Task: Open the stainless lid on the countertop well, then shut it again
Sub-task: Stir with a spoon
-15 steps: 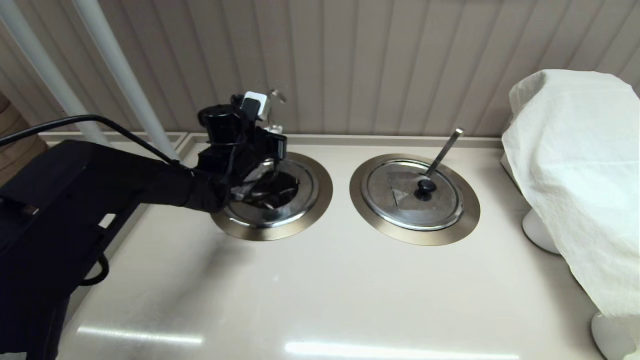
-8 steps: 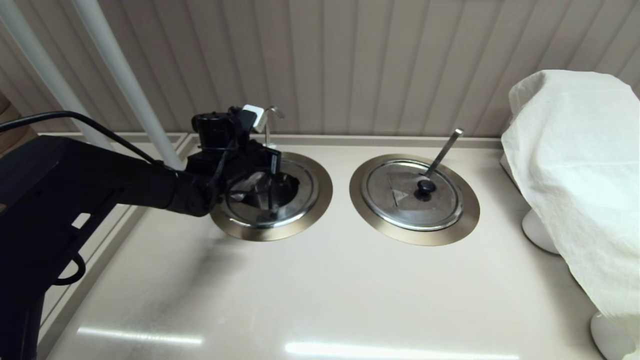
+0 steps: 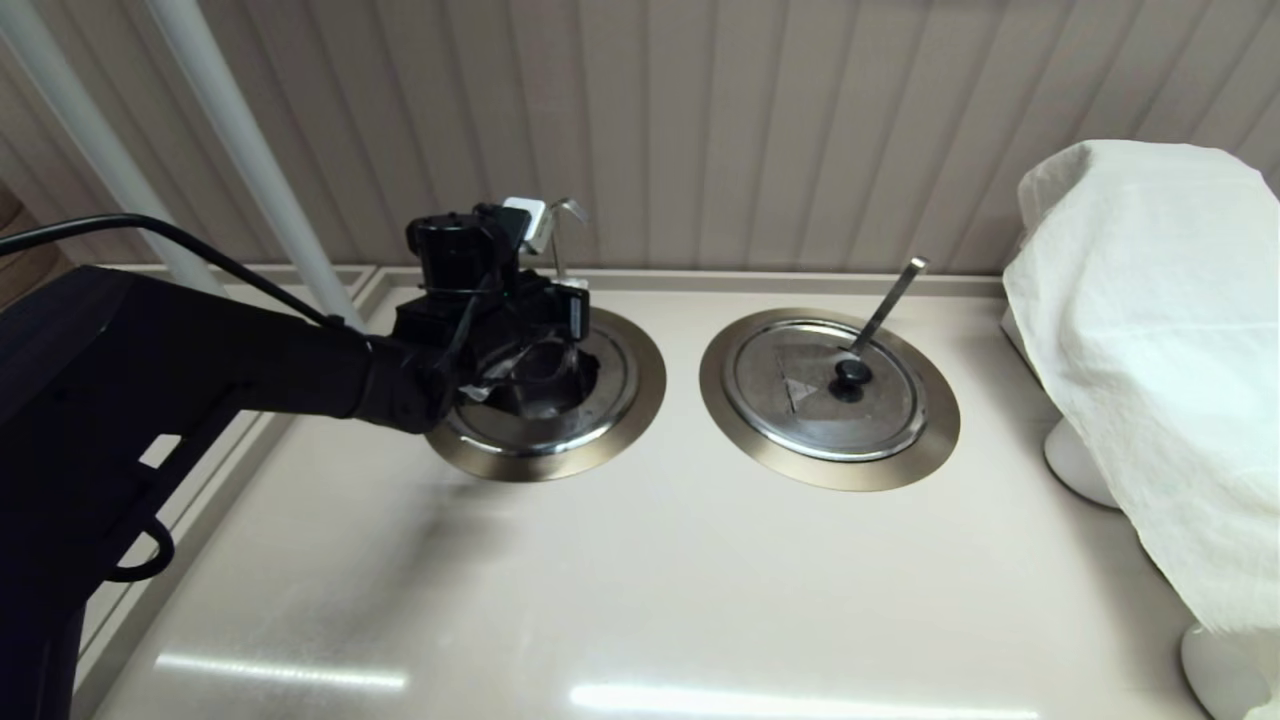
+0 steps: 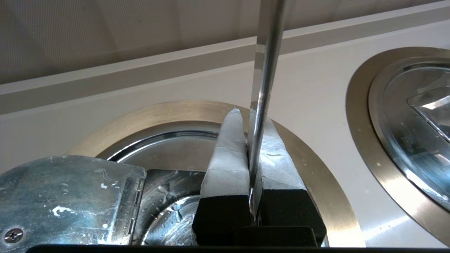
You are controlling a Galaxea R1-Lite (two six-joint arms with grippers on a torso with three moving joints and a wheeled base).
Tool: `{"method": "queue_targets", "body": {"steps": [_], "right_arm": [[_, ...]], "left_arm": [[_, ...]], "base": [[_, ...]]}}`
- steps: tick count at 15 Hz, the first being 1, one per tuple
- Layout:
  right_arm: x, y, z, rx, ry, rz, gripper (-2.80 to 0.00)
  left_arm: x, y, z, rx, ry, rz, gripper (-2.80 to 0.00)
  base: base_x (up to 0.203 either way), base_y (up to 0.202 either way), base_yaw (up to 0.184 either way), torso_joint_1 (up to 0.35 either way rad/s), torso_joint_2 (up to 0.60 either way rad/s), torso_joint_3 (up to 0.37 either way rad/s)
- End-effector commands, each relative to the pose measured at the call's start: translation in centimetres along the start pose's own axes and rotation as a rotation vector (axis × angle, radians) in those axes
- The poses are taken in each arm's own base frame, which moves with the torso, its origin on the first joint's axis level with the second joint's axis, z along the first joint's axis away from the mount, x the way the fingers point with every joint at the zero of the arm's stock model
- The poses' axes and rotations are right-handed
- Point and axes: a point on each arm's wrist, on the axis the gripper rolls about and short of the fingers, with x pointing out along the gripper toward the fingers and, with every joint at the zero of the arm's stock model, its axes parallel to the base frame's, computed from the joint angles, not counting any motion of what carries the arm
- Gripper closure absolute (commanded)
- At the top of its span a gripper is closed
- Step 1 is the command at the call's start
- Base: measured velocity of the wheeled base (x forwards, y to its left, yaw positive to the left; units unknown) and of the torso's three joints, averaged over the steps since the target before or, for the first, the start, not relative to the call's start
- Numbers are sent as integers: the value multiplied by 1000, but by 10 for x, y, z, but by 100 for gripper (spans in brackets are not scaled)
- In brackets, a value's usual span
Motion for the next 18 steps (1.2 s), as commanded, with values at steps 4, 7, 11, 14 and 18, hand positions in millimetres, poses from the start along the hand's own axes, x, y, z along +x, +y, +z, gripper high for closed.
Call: {"method": "queue_targets", "body": {"steps": [4,7,11,14,18], "right_arm": [[0,0,0,0,0,1,-280],[0,0,0,0,0,1,-280],[0,0,0,0,0,1,-280],[0,0,0,0,0,1,-280],[0,0,0,0,0,1,-280]], "left_arm": [[16,19,-6,3,-19,96,0],[6,38,0,38,-7,124,0],[-17,33,6,29,58,0,0],[-9,20,-3,23,74,-30,0],[14,12,-11,14,8,33,0]], "base": [[0,0,0,0,0,0],[0,0,0,0,0,0],[0,0,0,0,0,0],[0,0,0,0,0,0],[0,0,0,0,0,0]]}}
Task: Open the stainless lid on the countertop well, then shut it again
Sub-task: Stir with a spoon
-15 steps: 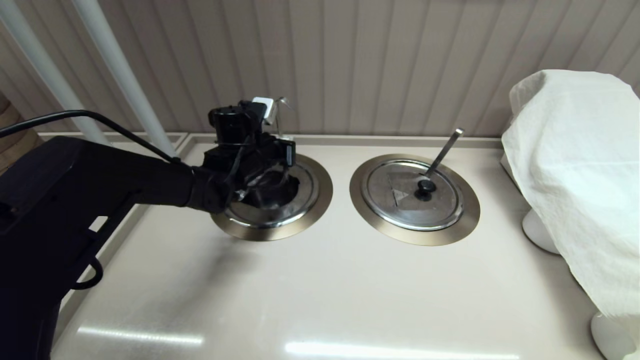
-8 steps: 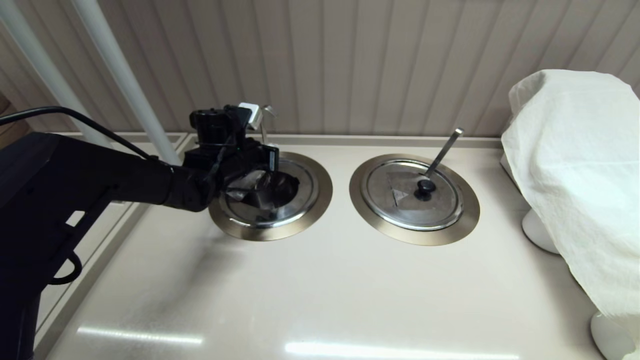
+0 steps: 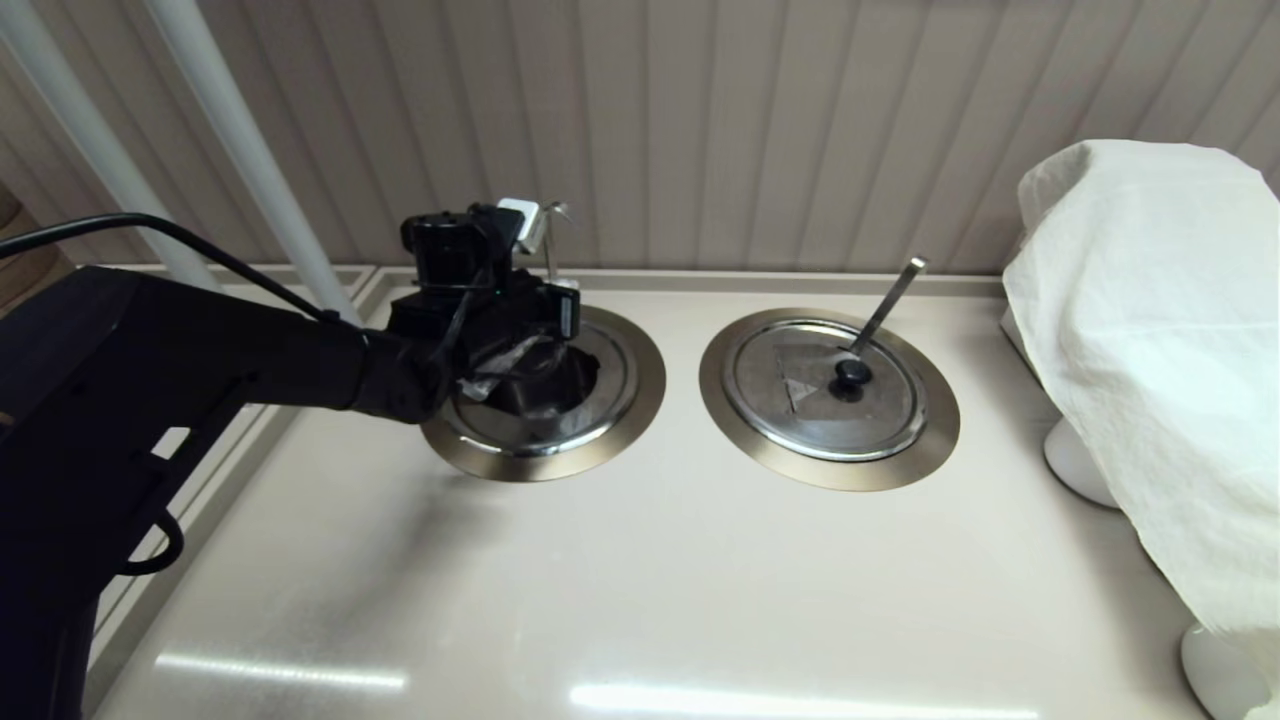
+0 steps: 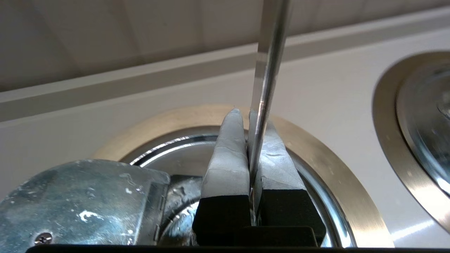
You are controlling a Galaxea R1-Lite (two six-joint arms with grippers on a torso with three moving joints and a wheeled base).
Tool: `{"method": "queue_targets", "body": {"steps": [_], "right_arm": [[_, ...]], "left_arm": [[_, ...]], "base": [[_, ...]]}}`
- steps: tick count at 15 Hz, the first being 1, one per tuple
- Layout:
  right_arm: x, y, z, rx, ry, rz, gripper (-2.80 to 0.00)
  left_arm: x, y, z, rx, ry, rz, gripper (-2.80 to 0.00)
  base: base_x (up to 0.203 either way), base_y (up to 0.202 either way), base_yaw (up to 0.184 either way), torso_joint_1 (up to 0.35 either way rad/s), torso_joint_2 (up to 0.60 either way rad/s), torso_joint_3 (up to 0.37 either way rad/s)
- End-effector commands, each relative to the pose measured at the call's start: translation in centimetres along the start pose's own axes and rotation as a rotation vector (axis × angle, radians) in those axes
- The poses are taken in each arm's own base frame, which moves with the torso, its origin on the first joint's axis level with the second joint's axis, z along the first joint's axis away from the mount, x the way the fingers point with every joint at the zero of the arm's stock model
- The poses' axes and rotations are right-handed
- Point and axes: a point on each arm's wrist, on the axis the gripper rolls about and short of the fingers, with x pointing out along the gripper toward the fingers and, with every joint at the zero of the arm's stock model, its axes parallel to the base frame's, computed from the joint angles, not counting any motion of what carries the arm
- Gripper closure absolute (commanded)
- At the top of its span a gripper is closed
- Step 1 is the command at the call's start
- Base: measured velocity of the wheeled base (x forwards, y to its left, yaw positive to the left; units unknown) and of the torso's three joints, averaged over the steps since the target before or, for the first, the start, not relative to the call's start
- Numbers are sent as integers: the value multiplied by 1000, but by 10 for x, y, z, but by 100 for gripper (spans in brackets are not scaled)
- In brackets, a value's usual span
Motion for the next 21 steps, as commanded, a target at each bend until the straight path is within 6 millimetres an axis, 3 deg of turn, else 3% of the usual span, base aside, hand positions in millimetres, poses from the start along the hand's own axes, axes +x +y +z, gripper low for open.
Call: {"method": "queue_targets", "body": {"steps": [1,4,8,10,14,21], "right_arm": [[0,0,0,0,-1,0,-280],[0,0,0,0,-1,0,-280],[0,0,0,0,-1,0,-280],[0,0,0,0,-1,0,-280],[0,0,0,0,-1,0,-280],[0,0,0,0,-1,0,-280]], "left_arm": [[14,-4,-11,-9,-25,31,0],[16,13,-8,8,-43,88,0],[-5,28,0,14,52,85,0],[-14,26,5,11,59,34,0],[-10,1,2,-10,56,-23,0],[25,-11,-17,-32,45,70,0]], "base": [[0,0,0,0,0,0],[0,0,0,0,0,0],[0,0,0,0,0,0],[0,0,0,0,0,0],[0,0,0,0,0,0],[0,0,0,0,0,0]]}}
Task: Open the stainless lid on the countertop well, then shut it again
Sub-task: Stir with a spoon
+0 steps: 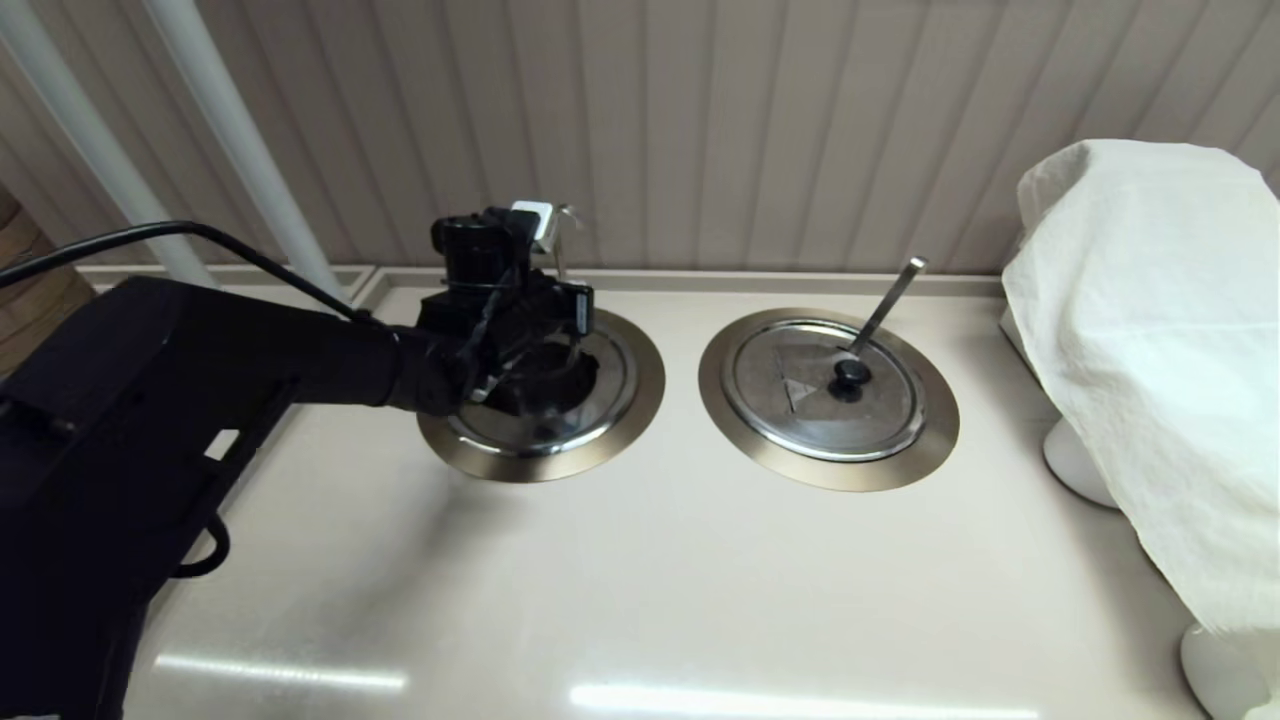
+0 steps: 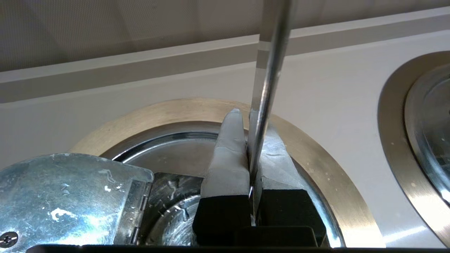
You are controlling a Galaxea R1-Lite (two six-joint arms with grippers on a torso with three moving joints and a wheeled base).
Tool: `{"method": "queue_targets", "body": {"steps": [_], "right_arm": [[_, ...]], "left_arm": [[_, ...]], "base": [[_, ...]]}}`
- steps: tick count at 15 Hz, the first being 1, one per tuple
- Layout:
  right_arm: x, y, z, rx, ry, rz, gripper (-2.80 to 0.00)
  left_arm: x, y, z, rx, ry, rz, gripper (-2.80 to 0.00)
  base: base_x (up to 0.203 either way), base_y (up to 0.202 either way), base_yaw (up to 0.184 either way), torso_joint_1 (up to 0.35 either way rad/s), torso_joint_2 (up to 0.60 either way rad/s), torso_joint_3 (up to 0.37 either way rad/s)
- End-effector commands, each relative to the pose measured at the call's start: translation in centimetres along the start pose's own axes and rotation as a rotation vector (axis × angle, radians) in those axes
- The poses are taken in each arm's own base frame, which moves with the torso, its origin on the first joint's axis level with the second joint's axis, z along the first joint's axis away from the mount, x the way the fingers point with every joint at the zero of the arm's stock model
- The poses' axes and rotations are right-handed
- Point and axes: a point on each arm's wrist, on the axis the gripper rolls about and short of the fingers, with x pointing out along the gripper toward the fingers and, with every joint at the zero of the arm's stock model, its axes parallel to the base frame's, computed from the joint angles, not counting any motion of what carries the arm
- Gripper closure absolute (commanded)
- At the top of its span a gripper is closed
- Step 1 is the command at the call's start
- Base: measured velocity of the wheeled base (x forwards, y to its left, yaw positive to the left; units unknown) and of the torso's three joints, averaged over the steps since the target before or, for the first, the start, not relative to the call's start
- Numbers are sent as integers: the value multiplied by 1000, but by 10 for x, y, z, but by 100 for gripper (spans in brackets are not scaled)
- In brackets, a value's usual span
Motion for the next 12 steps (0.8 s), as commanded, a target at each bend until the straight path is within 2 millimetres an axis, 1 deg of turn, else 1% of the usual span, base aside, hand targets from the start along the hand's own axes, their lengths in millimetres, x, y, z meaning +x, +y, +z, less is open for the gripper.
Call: {"method": "queue_targets", "body": {"steps": [1,4,6,7,12], "right_arm": [[0,0,0,0,-1,1,-280],[0,0,0,0,-1,1,-280],[0,0,0,0,-1,1,-280],[0,0,0,0,-1,1,-280],[0,0,0,0,-1,1,-280]], "left_arm": [[14,-2,-17,3,18,18,0],[23,-8,-31,7,37,15,0],[26,-8,-30,8,26,56,0],[29,-9,-30,7,19,80,-280],[28,-12,-26,2,8,84,-280]], "base": [[0,0,0,0,0,0],[0,0,0,0,0,0],[0,0,0,0,0,0],[0,0,0,0,0,0],[0,0,0,0,0,0]]}}
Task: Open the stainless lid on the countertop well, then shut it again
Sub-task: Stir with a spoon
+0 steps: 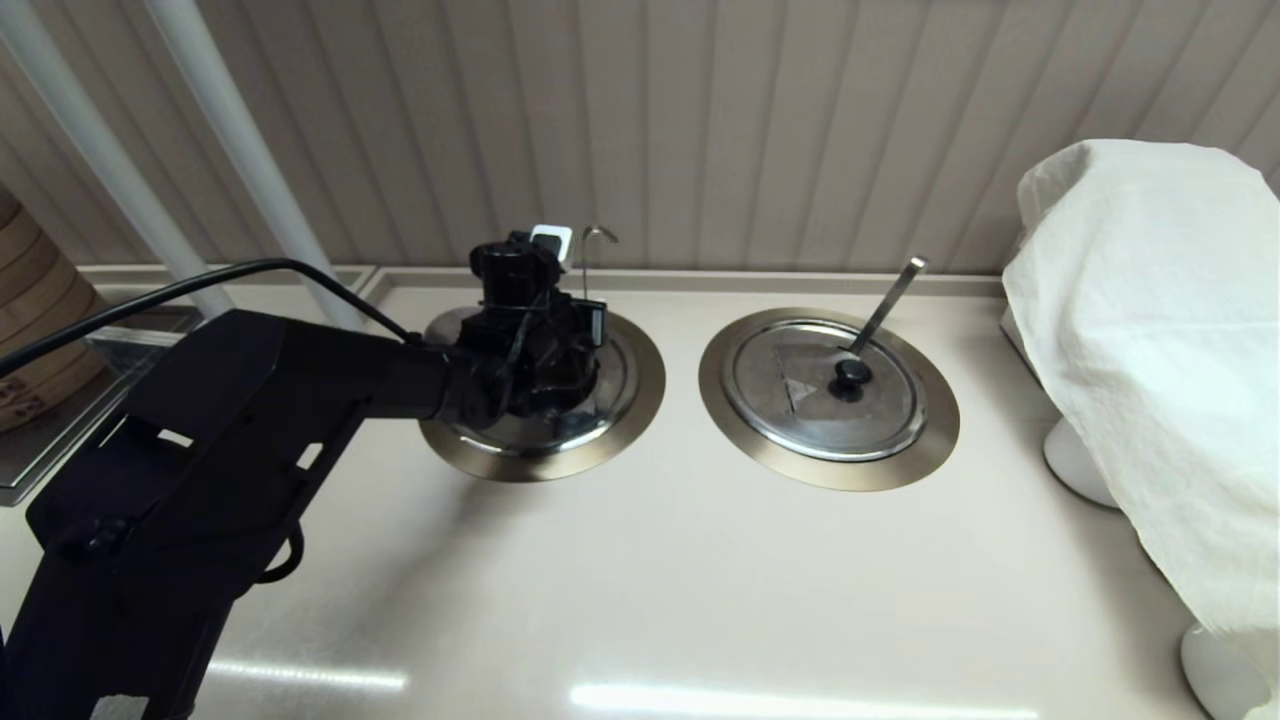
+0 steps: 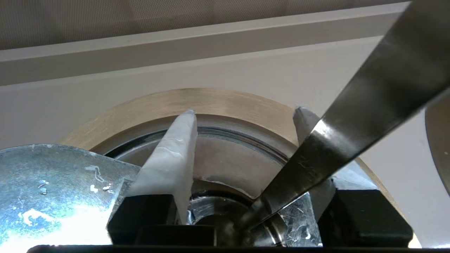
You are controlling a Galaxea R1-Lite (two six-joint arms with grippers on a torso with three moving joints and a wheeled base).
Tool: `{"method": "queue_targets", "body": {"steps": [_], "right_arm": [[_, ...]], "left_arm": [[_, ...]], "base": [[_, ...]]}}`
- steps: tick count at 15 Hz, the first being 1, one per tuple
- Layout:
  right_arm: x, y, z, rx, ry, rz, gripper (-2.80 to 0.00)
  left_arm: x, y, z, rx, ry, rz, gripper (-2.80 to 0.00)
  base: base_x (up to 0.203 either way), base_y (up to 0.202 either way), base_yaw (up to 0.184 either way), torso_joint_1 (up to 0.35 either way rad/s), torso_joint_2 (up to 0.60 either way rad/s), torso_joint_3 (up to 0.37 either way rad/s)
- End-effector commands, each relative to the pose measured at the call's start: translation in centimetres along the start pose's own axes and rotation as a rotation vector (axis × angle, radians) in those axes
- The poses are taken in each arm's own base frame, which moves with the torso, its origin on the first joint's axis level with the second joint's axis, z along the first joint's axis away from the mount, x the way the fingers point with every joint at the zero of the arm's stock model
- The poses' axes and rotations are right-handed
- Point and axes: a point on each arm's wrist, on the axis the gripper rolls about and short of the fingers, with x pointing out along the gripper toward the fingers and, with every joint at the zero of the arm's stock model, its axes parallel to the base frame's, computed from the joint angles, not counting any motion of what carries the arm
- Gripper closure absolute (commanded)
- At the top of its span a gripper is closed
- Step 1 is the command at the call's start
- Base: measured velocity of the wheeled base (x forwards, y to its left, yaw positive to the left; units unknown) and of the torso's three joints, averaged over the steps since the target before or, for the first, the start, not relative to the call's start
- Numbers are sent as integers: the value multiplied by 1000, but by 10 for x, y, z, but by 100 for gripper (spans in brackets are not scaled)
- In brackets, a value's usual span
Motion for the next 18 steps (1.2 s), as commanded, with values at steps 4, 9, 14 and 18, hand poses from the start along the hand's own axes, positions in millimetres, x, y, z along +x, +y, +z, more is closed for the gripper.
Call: {"method": "queue_targets", "body": {"steps": [4,9,14,18], "right_arm": [[0,0,0,0,0,0,-280],[0,0,0,0,0,0,-280],[0,0,0,0,0,0,-280],[0,0,0,0,0,0,-280]], "left_arm": [[-2,-4,2,-3,-6,-5,-280],[-10,-2,4,-5,9,-9,-280],[-34,1,20,-10,17,-84,-280],[-54,-2,27,-6,29,-172,-280]], "base": [[0,0,0,0,0,0],[0,0,0,0,0,0],[0,0,0,0,0,0],[0,0,0,0,0,0]]}}
